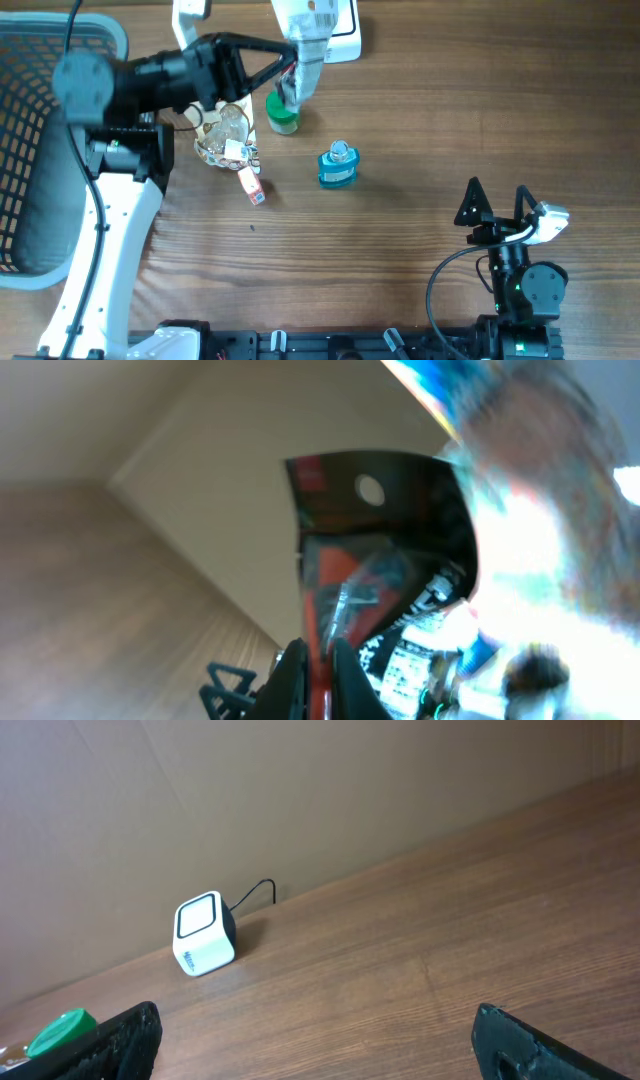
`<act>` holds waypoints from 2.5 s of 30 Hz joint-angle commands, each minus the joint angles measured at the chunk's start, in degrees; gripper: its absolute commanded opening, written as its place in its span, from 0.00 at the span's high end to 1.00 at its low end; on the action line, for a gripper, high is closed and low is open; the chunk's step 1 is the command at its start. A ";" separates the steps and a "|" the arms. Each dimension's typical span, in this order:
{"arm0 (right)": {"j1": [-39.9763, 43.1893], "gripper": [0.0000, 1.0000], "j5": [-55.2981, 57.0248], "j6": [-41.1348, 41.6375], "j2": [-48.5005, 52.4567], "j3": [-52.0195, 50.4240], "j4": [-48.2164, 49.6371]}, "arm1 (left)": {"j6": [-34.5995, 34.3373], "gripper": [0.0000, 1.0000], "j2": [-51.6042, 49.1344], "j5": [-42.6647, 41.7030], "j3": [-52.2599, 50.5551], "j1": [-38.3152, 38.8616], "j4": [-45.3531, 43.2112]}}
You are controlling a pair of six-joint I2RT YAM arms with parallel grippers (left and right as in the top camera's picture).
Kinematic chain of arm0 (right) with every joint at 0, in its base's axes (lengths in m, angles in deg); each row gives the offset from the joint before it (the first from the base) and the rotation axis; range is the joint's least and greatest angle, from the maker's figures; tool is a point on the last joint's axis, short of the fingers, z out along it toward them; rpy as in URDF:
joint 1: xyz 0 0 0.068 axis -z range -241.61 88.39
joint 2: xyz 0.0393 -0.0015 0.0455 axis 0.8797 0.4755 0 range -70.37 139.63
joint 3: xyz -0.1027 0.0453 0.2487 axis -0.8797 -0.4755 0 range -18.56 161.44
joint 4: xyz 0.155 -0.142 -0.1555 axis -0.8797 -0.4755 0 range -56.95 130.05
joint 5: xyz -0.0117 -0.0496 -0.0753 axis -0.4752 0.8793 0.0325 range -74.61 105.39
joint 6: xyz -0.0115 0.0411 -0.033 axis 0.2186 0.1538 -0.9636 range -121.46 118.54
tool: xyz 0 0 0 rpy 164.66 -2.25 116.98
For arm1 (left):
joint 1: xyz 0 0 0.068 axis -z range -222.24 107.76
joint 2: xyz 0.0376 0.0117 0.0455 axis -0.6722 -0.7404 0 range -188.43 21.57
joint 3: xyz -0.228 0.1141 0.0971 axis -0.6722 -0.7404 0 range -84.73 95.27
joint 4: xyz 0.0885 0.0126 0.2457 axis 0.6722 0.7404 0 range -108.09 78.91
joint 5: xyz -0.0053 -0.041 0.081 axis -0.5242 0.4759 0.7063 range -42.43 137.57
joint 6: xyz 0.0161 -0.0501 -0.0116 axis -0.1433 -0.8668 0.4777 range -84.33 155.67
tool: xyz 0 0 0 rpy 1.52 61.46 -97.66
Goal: Scan the item barcode
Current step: 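Hold the hex wrench packet in front of the white scanner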
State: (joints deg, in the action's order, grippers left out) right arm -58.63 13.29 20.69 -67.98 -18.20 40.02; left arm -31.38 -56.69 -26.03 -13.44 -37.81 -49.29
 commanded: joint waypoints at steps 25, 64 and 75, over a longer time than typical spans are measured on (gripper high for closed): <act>0.09 0.00 -0.33 -0.98 -0.28 -0.07 0.13 | 50.42 0.96 -34.71 79.95 26.99 17.99 37.46; 0.09 0.00 -0.35 -0.98 -0.28 -0.07 0.11 | 86.38 0.96 -60.30 89.53 36.74 20.59 32.35; 0.09 0.00 -0.35 -1.01 -0.28 -0.07 0.13 | 95.38 0.96 -60.06 95.95 40.57 23.96 38.10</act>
State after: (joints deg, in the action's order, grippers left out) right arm -58.63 13.29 20.69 -67.98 -18.20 40.00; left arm 61.78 -115.48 68.80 23.41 -14.42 -13.29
